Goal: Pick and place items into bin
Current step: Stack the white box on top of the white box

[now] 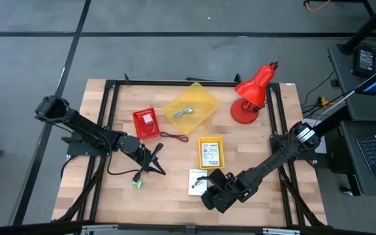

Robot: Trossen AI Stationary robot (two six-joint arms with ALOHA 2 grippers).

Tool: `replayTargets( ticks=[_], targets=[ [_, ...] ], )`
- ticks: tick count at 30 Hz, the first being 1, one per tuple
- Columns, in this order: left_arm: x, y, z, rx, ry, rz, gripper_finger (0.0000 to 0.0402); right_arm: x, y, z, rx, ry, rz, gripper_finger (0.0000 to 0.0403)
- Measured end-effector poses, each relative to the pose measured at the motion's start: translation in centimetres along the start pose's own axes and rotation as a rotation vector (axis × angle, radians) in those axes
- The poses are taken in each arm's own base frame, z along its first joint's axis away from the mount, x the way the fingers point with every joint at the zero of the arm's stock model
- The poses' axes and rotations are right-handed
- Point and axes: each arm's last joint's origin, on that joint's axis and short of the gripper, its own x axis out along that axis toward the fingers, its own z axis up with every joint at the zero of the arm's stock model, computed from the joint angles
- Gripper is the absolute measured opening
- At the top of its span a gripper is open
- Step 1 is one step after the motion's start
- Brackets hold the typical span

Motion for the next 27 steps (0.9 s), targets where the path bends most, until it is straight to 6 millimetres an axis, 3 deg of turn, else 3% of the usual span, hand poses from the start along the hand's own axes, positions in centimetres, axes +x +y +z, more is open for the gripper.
replayTargets(
  ticks=[7,16,27],
  targets=[
    [0.0,0.0,0.0,0.000,0.000,0.000,0.0003,0.4,-0.2,0.9,0.033,-0.011,-0.013,0.0134],
    [0.0,0.0,-0.1,-0.025,0.008,-0.001,0.0003,2.5,-2.9,0.8,0.130,0.022,-0.003,0.0134],
    [0.0,0.0,-0.3,-0.032,0.031,-0.003,0.0003,2.9,-3.0,0.6,0.141,0.020,0.058,0.0134]
  ],
)
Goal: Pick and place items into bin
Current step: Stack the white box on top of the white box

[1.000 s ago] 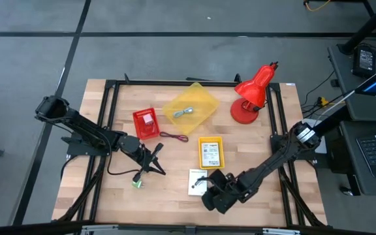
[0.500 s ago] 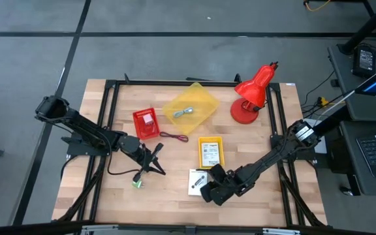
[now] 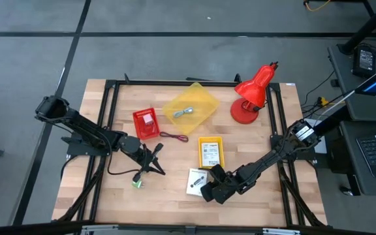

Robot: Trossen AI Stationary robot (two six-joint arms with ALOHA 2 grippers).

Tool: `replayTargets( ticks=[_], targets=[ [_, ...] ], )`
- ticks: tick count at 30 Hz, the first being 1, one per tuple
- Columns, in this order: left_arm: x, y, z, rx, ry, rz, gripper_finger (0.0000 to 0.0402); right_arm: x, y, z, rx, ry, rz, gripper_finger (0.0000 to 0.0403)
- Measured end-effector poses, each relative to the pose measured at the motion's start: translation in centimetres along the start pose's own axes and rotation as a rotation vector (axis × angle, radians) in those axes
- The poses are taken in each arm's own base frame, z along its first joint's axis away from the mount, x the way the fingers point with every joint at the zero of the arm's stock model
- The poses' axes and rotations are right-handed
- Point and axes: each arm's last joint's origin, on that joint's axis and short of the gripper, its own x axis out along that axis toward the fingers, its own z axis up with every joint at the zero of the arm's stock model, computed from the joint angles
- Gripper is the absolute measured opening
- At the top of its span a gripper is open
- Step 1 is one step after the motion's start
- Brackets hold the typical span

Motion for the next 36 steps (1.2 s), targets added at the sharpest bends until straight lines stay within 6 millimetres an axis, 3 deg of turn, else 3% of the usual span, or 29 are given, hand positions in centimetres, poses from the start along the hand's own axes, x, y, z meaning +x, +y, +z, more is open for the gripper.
replayTargets(
  ticks=[16,28,36],
  targets=[
    [0.2,-0.1,-1.5,-0.113,0.131,0.005,0.0003,0.1,0.2,0.1,0.009,-0.036,0.028,0.0134],
    [2.1,0.3,-3.1,-0.123,0.169,0.007,0.0003,0.0,0.6,0.2,0.023,-0.074,0.068,0.0134],
    [4.6,0.7,-3.9,-0.123,0.239,-0.010,0.0003,0.0,0.8,0.3,0.033,-0.100,0.082,0.0134]
  ],
)
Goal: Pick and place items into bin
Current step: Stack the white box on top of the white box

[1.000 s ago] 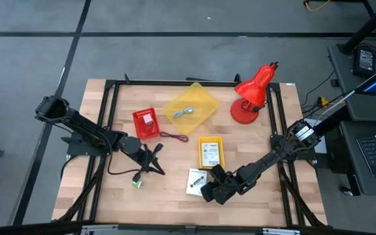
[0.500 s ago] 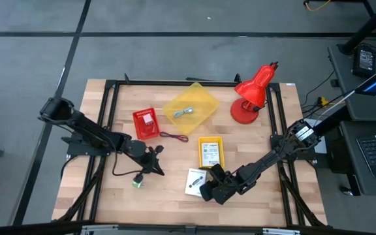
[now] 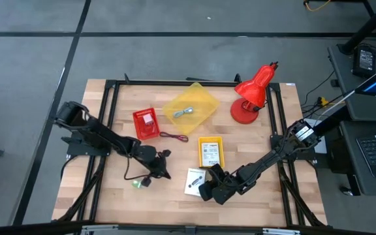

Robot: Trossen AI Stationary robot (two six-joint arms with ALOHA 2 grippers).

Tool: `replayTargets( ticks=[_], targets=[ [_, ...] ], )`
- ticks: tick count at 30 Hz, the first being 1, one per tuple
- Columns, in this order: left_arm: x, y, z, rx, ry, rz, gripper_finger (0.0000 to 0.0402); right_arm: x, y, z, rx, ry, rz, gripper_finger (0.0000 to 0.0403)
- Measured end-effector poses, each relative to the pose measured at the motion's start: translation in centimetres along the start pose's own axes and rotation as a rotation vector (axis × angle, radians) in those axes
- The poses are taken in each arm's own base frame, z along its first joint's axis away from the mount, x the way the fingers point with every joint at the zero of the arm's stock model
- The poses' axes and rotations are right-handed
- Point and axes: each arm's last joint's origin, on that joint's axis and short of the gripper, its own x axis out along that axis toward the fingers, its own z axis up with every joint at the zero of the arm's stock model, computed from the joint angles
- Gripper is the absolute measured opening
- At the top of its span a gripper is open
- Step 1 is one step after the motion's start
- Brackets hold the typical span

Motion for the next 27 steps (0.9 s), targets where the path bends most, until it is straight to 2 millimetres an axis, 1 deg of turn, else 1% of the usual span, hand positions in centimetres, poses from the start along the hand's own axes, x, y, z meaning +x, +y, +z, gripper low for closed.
replayTargets(
  ticks=[4,11,27],
  targets=[
    [0.63,0.07,0.01,0.009,0.012,-0.021,0.0003,-0.01,-0.01,-0.01,0.000,-0.001,0.000,0.0134],
    [0.35,-0.03,0.53,-0.001,-0.012,-0.037,0.0003,-0.05,-0.07,-0.09,-0.005,-0.001,-0.006,0.0134],
    [0.35,-0.10,0.41,-0.003,-0.001,-0.059,0.0003,-0.12,-0.38,-0.30,0.000,0.014,-0.036,0.0134]
  ],
)
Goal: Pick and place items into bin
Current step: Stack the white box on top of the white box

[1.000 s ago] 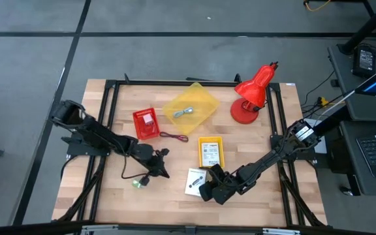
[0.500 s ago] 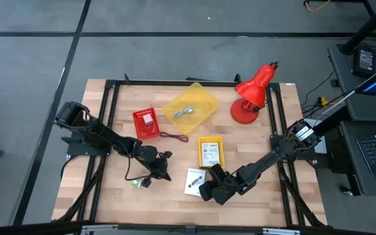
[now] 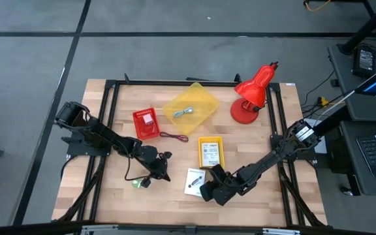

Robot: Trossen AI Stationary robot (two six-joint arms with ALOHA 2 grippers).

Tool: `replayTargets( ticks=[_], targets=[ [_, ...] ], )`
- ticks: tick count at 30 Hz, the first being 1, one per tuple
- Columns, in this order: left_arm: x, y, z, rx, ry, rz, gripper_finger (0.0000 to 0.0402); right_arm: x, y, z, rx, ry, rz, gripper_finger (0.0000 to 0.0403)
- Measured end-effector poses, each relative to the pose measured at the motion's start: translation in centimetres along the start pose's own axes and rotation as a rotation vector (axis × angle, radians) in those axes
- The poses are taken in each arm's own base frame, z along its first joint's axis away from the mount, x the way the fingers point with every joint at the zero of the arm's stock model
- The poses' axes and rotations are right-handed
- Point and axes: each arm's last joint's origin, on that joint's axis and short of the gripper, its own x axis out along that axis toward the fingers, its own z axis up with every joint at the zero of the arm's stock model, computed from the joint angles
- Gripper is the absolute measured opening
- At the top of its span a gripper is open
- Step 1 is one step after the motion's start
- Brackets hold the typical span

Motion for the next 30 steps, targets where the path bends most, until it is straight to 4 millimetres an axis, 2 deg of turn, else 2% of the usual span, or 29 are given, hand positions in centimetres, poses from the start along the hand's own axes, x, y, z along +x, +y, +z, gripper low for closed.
replayTargets(
  ticks=[30],
  targets=[
    [-0.01,-0.05,0.63,-0.011,-0.065,-0.001,0.0003,0.00,0.16,0.01,0.007,0.001,0.015,0.0134]
  ],
)
